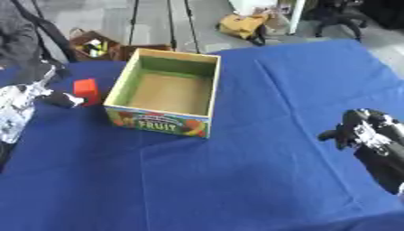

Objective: Pick up objects on the table and place them in the box.

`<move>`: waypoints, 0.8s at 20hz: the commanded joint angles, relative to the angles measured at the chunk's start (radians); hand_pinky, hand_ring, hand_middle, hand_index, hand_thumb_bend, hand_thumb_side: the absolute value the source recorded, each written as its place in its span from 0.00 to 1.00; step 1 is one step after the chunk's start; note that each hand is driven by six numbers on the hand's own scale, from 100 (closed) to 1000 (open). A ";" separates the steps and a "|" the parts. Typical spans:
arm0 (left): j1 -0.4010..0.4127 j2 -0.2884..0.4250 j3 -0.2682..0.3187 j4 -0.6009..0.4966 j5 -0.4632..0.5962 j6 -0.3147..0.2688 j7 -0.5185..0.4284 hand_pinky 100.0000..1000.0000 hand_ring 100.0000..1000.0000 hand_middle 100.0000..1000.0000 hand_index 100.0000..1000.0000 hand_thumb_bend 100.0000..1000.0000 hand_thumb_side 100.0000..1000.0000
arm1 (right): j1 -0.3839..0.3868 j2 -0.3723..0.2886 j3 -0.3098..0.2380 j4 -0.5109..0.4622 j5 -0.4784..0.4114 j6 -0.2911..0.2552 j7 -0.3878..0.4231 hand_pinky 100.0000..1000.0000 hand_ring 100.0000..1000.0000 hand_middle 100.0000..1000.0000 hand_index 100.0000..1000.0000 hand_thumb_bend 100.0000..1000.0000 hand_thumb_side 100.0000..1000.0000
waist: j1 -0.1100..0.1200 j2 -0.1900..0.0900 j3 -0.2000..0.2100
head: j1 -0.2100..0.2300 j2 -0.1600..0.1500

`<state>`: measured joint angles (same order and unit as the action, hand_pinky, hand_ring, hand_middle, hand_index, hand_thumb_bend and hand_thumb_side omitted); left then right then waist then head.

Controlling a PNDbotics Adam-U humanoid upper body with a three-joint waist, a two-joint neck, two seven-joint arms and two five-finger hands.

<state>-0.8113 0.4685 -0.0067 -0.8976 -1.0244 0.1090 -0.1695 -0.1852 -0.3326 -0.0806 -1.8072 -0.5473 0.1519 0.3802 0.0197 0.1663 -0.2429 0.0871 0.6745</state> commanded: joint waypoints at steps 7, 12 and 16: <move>-0.021 0.007 0.019 0.010 -0.016 -0.007 -0.017 0.70 0.64 0.58 0.74 0.54 0.26 | -0.010 -0.014 -0.002 -0.009 0.001 0.001 0.007 0.55 0.27 0.24 0.31 0.00 0.14 | 0.000 -0.013 -0.005 | -0.002 -0.008; -0.018 0.003 0.020 0.003 -0.016 0.008 0.038 0.71 0.68 0.64 0.75 0.52 0.27 | -0.011 -0.013 -0.002 -0.008 0.002 0.001 0.008 0.55 0.27 0.24 0.31 0.00 0.14 | 0.000 -0.012 -0.007 | -0.005 -0.008; -0.023 0.003 0.018 0.002 -0.014 0.012 0.088 0.74 0.74 0.71 0.76 0.57 0.29 | -0.012 -0.013 0.000 -0.008 0.002 0.002 0.010 0.55 0.27 0.24 0.31 0.00 0.14 | 0.001 -0.012 -0.009 | -0.003 -0.011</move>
<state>-0.8112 0.4561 -0.0002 -0.8797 -1.0380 0.1195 -0.1000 -0.1854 -0.3303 -0.0794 -1.8065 -0.5464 0.1555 0.3857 0.0225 0.1669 -0.2515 0.0855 0.6744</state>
